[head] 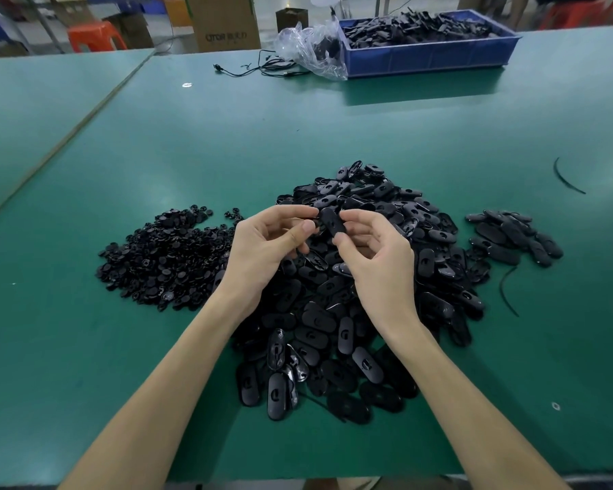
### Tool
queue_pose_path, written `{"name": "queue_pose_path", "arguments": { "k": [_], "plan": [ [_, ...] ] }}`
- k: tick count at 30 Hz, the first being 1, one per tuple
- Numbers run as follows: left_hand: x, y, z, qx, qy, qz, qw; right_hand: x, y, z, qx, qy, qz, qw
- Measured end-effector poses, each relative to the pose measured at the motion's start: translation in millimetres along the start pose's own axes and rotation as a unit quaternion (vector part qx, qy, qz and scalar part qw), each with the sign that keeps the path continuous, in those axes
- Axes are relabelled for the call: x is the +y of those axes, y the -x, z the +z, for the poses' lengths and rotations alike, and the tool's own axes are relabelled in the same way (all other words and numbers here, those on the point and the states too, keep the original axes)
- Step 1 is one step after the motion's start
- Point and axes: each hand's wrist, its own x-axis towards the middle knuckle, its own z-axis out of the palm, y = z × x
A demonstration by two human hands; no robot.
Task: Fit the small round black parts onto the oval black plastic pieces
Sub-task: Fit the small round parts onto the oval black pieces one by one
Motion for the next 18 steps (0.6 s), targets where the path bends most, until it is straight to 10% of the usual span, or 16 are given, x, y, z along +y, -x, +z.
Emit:
{"name": "queue_pose_path", "arguments": {
  "k": [18],
  "plan": [
    [3.2,2.2,4.0,-0.021,-0.012,0.023,0.999,1.2,0.3,-1.2,0.007,-0.013,0.018,1.0]
  ]
}}
